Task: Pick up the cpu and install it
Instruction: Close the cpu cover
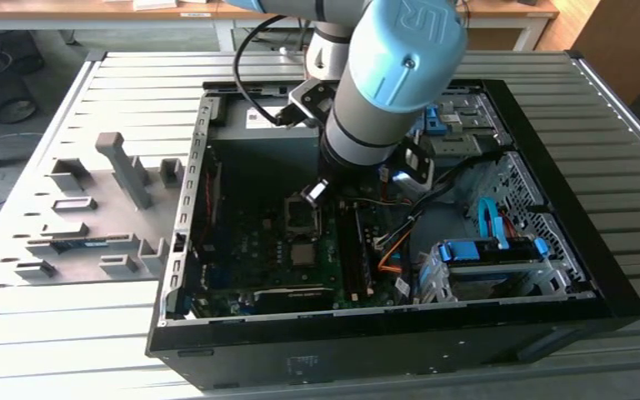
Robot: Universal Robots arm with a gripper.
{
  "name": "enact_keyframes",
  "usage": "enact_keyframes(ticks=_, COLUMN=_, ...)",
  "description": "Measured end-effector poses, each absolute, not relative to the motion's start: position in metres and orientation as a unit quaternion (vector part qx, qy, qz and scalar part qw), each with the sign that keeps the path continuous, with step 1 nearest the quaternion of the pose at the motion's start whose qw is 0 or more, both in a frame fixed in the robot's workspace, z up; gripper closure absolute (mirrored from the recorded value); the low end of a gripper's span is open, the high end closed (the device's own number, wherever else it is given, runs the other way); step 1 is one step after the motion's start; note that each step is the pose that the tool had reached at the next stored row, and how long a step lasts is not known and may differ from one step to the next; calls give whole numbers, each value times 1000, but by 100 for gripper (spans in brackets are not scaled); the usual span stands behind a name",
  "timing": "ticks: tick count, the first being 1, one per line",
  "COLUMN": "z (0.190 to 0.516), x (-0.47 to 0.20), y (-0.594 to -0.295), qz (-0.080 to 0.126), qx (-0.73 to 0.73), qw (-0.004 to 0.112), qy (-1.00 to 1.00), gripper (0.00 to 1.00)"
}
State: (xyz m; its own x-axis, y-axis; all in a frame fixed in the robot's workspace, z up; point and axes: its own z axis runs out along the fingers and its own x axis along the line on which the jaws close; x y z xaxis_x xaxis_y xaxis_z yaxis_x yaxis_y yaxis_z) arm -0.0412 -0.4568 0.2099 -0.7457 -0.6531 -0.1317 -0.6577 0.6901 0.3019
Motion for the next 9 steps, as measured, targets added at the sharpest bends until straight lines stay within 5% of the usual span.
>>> enact_keyframes(ticks=9, z=204, x=-41, y=-442, qz=147, qx=-353, qw=0, qy=924, gripper=90)
